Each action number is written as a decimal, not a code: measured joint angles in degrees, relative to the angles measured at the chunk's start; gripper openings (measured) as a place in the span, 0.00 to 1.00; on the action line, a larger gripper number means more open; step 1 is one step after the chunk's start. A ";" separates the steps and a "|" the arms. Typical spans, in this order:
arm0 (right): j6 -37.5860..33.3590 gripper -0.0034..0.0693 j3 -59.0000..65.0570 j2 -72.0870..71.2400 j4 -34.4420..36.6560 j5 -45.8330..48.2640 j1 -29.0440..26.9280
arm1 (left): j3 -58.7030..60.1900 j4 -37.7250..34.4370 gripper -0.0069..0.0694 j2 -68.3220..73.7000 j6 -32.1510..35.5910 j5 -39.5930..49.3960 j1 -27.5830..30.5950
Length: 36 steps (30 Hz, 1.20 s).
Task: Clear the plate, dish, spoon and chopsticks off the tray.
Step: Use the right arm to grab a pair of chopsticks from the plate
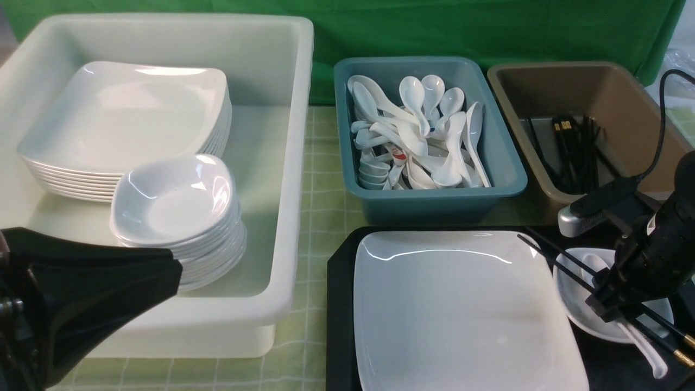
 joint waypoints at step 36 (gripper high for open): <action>-14.62 0.14 -0.66 -9.26 3.28 11.53 4.72 | 0.00 -0.07 0.12 0.00 0.00 -2.71 0.00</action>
